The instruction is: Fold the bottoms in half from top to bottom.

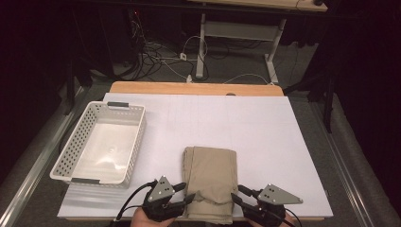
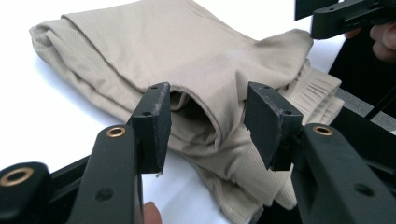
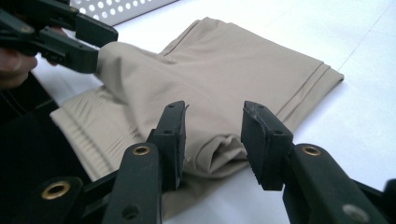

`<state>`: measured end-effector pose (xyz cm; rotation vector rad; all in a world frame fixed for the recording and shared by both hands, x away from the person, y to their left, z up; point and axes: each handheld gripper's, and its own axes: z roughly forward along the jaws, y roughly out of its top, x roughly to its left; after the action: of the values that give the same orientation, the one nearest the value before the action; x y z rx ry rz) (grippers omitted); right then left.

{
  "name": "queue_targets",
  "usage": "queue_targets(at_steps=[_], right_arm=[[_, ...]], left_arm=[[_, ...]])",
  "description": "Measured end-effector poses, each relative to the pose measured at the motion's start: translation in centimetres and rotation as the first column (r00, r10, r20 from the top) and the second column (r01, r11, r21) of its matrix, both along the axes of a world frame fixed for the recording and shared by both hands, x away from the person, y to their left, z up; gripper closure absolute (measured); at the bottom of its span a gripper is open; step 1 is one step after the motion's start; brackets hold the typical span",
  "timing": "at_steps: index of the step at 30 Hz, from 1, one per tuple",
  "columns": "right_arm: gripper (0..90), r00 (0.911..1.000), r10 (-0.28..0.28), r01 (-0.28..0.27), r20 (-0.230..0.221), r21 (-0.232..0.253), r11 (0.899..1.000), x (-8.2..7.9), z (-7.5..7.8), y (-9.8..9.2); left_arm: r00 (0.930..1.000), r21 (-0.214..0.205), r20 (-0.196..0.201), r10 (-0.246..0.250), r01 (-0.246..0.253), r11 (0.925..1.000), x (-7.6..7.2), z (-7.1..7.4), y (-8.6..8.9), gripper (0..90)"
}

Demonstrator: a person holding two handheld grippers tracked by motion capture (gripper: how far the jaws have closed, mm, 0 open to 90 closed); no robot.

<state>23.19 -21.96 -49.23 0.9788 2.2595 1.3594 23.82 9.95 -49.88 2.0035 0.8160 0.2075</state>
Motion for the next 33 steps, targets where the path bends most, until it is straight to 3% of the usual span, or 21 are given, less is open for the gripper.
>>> queue_targets(at_steps=[3, 9, 12, 17, 19, 20, 21, 22, 29, 33], right_arm=[[60.7, 0.9997, -0.001, 0.001, -0.024, -0.001, 1.000, 0.5, -0.4, 0.3], [58.6, 0.9913, 0.005, -0.012, -0.132, -0.053, 0.999, 0.9, -2.4, 0.8], [61.4, 0.9893, 0.001, -0.009, -0.146, -0.053, 0.999, 0.7, -2.6, 0.5], [64.4, 0.9862, -0.002, -0.007, -0.166, -0.055, 0.998, 0.3, -3.0, 0.0], [69.9, 0.9834, 0.002, -0.010, -0.181, -0.046, 0.999, 0.3, -3.1, -0.1], [81.2, 0.9793, 0.024, -0.031, -0.201, -0.030, 0.999, 0.4, -3.2, 0.0], [81.2, 0.9793, 0.024, -0.031, -0.201, -0.030, 0.999, 0.4, -3.2, 0.0], [88.1, 0.9793, 0.039, -0.045, -0.199, -0.025, 0.999, 0.4, -3.0, -0.1], [88.5, 0.9937, 0.032, -0.032, -0.107, 0.001, 0.999, 0.2, -1.1, -0.3], [88.4, 0.9962, 0.032, -0.030, -0.081, 0.023, 0.999, -0.2, -0.2, -0.5]], left_arm=[[1.0000, 0.007, -0.005, -0.006, 0.006, 1.0000, 0.2, -0.2, -0.2, 48.9], [0.9976, 0.053, -0.048, -0.049, 0.052, 0.9973, 0.5, -1.5, -0.5, 67.3], [0.9971, 0.062, -0.049, -0.058, 0.061, 0.9962, 0.4, -1.6, -0.6, 75.2], [0.9964, 0.073, -0.053, -0.067, 0.071, 0.9948, 0.2, -1.8, -0.6, 79.7], [0.9960, 0.072, -0.056, -0.070, 0.074, 0.9947, 0.3, -1.9, -0.5, 79.7], [0.9961, 0.071, -0.055, -0.068, 0.072, 0.9949, 0.3, -1.9, -0.5, 81.6], [0.9962, 0.070, -0.054, -0.069, 0.073, 0.9949, 0.3, -1.8, -0.5, 81.6], [0.9964, 0.067, -0.048, -0.069, 0.072, 0.9951, 0.3, -1.7, -0.5, 82.6], [0.9977, 0.052, -0.006, -0.068, 0.068, 0.9963, 0.0, -0.4, -0.3, 82.8], [0.9972, 0.043, 0.016, -0.072, 0.072, 0.9965, -0.4, 0.4, -0.2, 82.8]])
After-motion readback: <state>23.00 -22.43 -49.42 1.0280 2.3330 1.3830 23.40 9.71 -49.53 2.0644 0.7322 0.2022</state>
